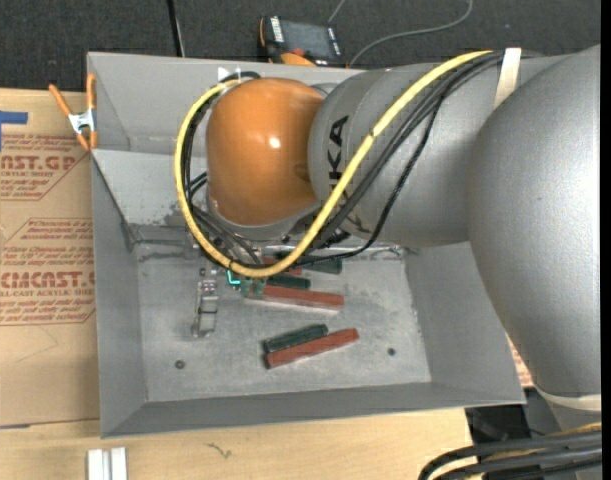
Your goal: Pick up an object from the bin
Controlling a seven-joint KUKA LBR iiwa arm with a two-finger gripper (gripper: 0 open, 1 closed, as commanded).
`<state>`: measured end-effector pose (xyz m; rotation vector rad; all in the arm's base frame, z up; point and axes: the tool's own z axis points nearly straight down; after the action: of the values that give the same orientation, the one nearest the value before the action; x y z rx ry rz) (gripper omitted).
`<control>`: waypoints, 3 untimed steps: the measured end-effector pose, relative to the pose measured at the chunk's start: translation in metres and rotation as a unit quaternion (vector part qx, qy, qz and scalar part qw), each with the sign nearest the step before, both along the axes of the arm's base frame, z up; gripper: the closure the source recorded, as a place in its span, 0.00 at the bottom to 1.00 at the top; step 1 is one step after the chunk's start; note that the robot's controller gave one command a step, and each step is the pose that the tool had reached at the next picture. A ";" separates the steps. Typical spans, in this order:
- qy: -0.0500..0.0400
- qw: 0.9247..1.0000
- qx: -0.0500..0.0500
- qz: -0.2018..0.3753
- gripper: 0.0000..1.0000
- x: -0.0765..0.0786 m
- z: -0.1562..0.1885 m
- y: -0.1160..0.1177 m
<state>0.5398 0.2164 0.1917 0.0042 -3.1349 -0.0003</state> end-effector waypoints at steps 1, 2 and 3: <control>0.000 0.999 -0.002 0.039 0.00 0.015 -0.108 -0.065; 0.000 0.999 -0.001 0.035 0.00 -0.025 -0.124 -0.142; -0.004 0.999 0.001 0.037 1.00 -0.023 -0.122 -0.137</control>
Offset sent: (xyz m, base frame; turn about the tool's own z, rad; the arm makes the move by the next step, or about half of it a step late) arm 0.0166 -0.0616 -0.1027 -0.0813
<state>0.5173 0.0791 0.0702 0.1214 -3.1396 -0.0027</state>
